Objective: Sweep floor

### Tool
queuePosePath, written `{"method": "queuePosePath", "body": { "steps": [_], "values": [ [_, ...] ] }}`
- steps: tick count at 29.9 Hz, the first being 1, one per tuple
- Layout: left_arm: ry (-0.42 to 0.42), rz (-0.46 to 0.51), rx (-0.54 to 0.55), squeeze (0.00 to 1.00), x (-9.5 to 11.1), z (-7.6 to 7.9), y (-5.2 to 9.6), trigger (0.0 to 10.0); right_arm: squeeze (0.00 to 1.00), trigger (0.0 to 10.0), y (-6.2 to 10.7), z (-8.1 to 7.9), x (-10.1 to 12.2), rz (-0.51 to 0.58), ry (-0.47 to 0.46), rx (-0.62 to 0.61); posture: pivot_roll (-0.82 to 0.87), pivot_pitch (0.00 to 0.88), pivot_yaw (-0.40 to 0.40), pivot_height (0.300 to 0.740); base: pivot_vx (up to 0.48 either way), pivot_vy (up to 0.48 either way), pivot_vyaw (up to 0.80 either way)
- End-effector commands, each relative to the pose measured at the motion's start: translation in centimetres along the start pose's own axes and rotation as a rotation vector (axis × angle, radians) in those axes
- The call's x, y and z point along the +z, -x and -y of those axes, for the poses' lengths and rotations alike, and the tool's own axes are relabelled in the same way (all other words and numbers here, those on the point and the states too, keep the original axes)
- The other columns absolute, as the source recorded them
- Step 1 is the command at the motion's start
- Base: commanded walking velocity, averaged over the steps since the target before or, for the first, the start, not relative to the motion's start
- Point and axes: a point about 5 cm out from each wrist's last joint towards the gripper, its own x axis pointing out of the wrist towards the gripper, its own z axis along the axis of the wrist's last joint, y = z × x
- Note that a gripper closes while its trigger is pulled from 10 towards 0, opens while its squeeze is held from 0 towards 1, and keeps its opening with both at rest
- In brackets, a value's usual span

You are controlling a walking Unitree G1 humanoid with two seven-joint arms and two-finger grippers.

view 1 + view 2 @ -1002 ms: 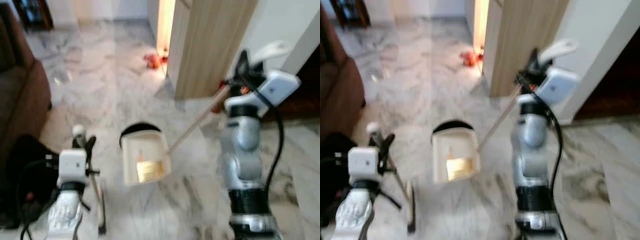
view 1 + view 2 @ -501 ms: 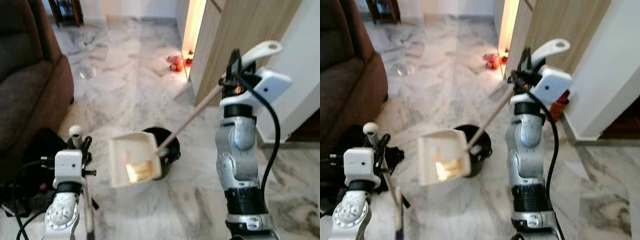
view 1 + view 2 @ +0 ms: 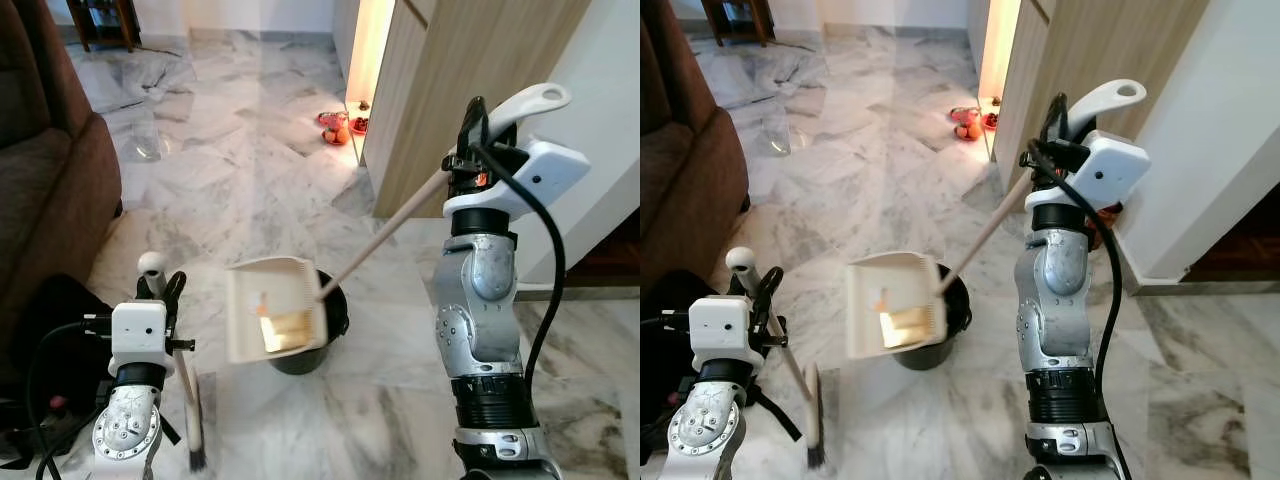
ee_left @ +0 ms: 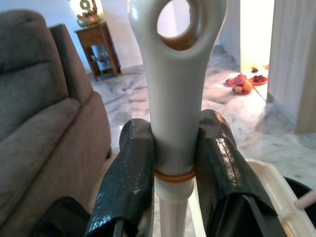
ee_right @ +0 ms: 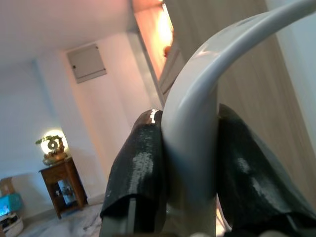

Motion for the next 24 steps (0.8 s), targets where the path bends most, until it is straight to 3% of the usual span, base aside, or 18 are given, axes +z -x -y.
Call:
{"method": "queuePosePath", "body": {
  "steps": [1,24],
  "values": [
    [-0.016,0.041,-0.004,0.04,0.8,0.0,-0.2,10.0,0.00,10.0,-0.6,0.0,1.7,0.084,-0.008,-0.002,0.10,0.103,-0.031,0.740,0.322,0.000,0.00],
    [0.000,0.064,-0.006,0.04,1.1,0.2,-0.3,10.0,0.00,10.0,-0.4,-1.1,1.8,0.086,-0.037,0.056,0.10,0.099,-0.030,0.740,0.291,0.000,0.00]
  ]
}}
